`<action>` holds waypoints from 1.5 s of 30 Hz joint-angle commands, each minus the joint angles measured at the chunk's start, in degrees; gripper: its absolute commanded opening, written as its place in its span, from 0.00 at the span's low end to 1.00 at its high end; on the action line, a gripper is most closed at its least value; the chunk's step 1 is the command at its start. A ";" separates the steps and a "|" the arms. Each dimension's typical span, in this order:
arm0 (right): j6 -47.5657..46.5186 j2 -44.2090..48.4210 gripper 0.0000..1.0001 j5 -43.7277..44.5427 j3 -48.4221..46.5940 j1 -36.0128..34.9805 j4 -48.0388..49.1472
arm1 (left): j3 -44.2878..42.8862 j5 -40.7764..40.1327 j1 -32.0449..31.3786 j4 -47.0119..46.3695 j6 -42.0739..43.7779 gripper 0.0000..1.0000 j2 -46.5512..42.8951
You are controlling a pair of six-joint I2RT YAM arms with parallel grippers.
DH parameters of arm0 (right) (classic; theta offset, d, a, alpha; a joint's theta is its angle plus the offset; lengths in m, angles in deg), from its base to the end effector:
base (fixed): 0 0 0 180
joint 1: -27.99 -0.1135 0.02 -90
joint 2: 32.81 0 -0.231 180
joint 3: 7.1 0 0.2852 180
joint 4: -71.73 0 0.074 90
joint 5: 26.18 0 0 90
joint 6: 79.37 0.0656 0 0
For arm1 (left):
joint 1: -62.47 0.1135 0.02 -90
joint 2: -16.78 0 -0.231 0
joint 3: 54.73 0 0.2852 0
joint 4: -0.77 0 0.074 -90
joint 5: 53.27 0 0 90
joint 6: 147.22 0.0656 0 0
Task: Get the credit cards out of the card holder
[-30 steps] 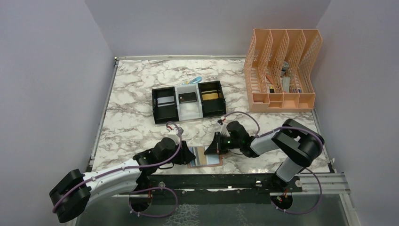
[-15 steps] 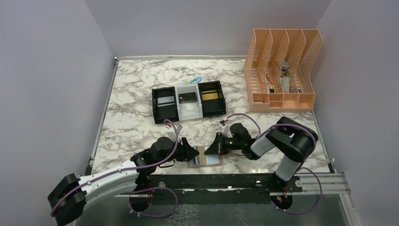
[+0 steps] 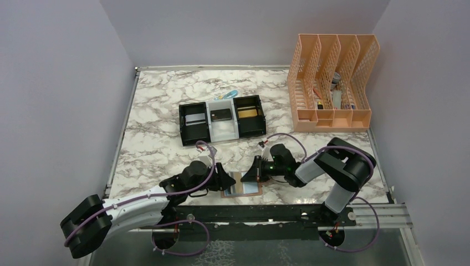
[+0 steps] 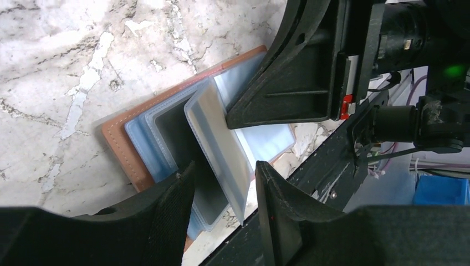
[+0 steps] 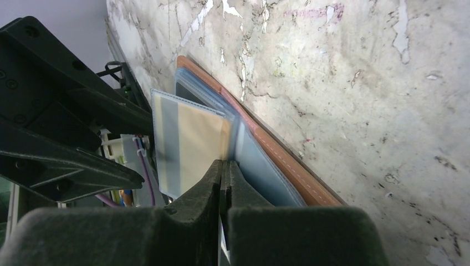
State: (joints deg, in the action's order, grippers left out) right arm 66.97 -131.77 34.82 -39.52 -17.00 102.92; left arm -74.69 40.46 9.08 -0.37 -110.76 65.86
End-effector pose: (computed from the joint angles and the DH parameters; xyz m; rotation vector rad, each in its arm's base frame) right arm 0.1732 0.2181 0.0040 -0.0862 2.5494 1.4249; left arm 0.1403 -0.1960 0.0838 0.0419 2.2921 -1.1514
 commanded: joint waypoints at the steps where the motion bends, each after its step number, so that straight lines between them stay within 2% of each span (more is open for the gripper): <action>1: -3.63 -1.50 0.02 6.09 0.76 0.26 -9.38 | 0.36 1.91 -0.32 -4.86 -0.38 0.44 0.17; 7: -6.91 2.36 0.07 4.02 -3.07 0.28 -14.44 | 0.78 5.70 -0.36 -10.68 -1.32 0.40 2.97; 14: -7.57 7.49 0.26 2.27 -6.49 0.26 -20.05 | 0.76 4.59 -0.32 -11.31 -2.00 0.40 4.25; 18: -7.82 13.36 0.38 7.14 -6.85 0.30 -25.46 | 0.87 4.51 -0.34 -11.33 -2.01 0.42 3.31; 24: -8.65 24.11 0.39 18.82 -6.83 0.28 -35.53 | 0.76 4.91 -0.33 -11.54 -1.67 0.46 3.44; 28: -8.73 32.56 0.44 25.77 -6.18 0.26 -42.17 | -0.01 5.47 -0.45 -12.60 -1.50 0.46 5.66; 32: -8.79 41.43 0.45 29.55 -4.56 0.27 -46.38 | -1.29 5.48 -0.88 -15.57 -1.56 0.47 9.41; 37: -7.52 51.35 0.48 34.32 -2.84 0.30 -51.15 | -6.69 6.32 -3.40 -18.71 0.00 0.50 18.27; 41: -7.21 56.27 0.53 36.02 -1.61 0.26 -52.56 | -11.21 4.84 -6.96 -20.07 1.24 0.53 23.53; 45: -7.12 59.76 0.59 36.84 0.07 0.33 -51.89 | -11.31 2.83 -7.26 -20.02 1.48 0.55 23.70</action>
State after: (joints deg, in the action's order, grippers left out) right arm 59.43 -74.75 67.74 -41.23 -16.89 52.78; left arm -85.33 45.16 2.44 -17.59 -110.86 89.70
